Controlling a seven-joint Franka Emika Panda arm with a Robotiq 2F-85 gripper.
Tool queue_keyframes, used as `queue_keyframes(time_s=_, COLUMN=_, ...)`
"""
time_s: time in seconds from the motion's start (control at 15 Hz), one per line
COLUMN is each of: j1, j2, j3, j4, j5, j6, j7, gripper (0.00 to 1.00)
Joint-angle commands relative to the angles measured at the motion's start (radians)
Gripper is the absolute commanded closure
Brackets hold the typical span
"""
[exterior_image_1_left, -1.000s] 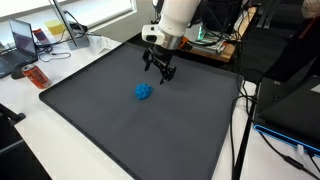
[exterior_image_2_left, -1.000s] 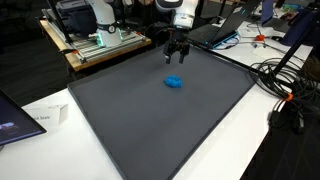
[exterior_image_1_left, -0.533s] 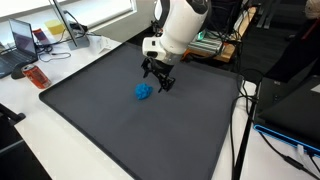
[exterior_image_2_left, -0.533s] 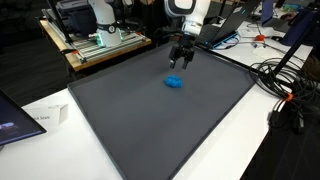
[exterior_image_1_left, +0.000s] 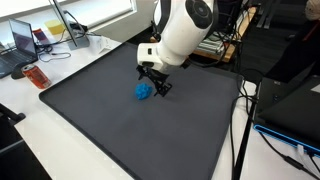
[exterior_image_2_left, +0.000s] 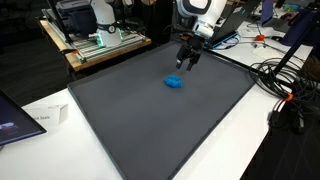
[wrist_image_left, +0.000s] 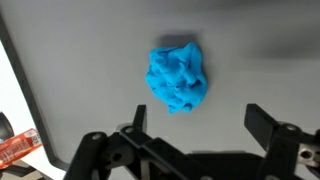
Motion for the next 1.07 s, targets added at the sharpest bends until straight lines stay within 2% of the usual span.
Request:
queue_keyframes(time_s=0.0, j1=0.004, j2=0.079, j3=0.003, j4=0.138, j5=0.079, j6=-0.113, j7=-0.114, gripper=0.00)
queue_keyframes(time_s=0.53, j1=0.006, j2=0.214, j3=-0.012, j4=0.396, j5=0.267, j6=-0.328, j7=-0.359, gripper=0.00)
queue_keyframes(time_s=1.0, j1=-0.039, j2=0.313, j3=-0.019, j4=0.627, j5=0.416, j6=-0.560, j7=-0.513, gripper=0.00)
